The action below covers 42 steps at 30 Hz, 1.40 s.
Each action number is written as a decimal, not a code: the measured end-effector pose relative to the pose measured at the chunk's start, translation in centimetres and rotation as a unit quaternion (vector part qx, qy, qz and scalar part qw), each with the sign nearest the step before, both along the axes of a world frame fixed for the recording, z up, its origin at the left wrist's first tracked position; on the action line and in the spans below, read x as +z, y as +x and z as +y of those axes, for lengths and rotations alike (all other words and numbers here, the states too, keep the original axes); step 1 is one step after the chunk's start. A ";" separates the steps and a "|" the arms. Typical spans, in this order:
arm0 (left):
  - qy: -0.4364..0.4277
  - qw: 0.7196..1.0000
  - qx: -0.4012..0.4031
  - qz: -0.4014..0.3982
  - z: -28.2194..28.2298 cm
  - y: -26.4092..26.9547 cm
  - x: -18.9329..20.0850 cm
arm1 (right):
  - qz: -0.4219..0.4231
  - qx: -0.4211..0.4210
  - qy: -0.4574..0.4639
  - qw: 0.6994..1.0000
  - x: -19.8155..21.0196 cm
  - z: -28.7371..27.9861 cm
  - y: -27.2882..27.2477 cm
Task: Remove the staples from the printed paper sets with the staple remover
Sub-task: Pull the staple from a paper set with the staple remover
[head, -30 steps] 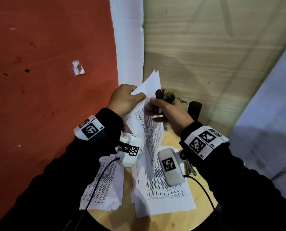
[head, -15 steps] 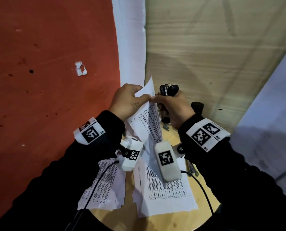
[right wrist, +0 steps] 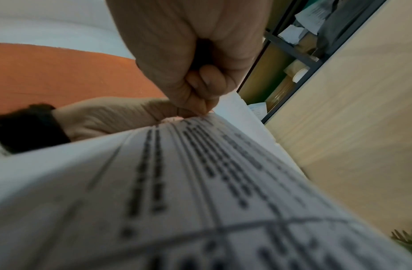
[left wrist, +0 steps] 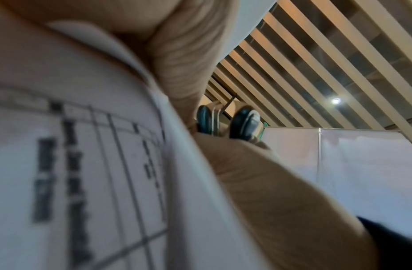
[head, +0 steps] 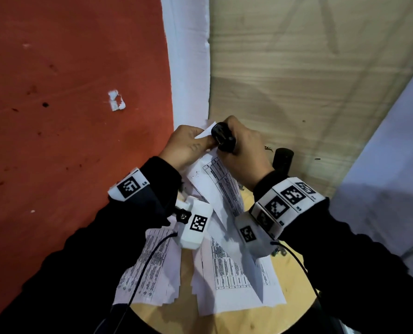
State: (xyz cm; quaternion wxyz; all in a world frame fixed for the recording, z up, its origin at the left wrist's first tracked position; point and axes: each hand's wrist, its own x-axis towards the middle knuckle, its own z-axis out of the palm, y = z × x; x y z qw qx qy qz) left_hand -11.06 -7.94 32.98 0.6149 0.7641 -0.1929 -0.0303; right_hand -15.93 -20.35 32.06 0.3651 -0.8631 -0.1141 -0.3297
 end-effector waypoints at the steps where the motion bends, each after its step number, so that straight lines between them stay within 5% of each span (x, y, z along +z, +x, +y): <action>1: 0.004 1.000 -0.014 0.005 0.1 -0.3 0.2 | 0.026 0.011 0.029 0.999 0.0 -0.1 0.2; 7: 0.010 0.998 -0.058 0.029 0.7 -0.2 0.5 | 0.218 0.119 0.350 0.903 1.1 -1.5 0.9; 13: 0.055 0.992 -0.110 -0.030 0.9 -0.2 1.3 | 0.219 0.105 0.358 0.901 0.9 -1.7 0.7; 19: 0.142 0.981 -0.071 -0.110 0.9 -0.2 1.4 | 0.278 0.131 0.337 0.890 1.7 -2.5 0.8; 24: 0.162 0.976 -0.086 -0.116 0.7 0.5 1.7 | 0.283 0.144 0.265 0.910 2.6 -3.1 0.4; 32: 0.092 0.991 -0.083 -0.058 0.1 0.5 1.3 | 0.172 0.120 0.203 0.957 2.4 -2.6 -0.7; 36: 0.079 0.995 -0.041 -0.043 -0.5 0.6 0.8 | 0.040 0.005 -0.002 0.999 1.2 -1.5 -0.1; 42: 0.005 0.997 -0.072 0.026 -0.7 0.8 0.2 | -0.094 -0.048 -0.214 0.971 -0.1 -0.7 -0.7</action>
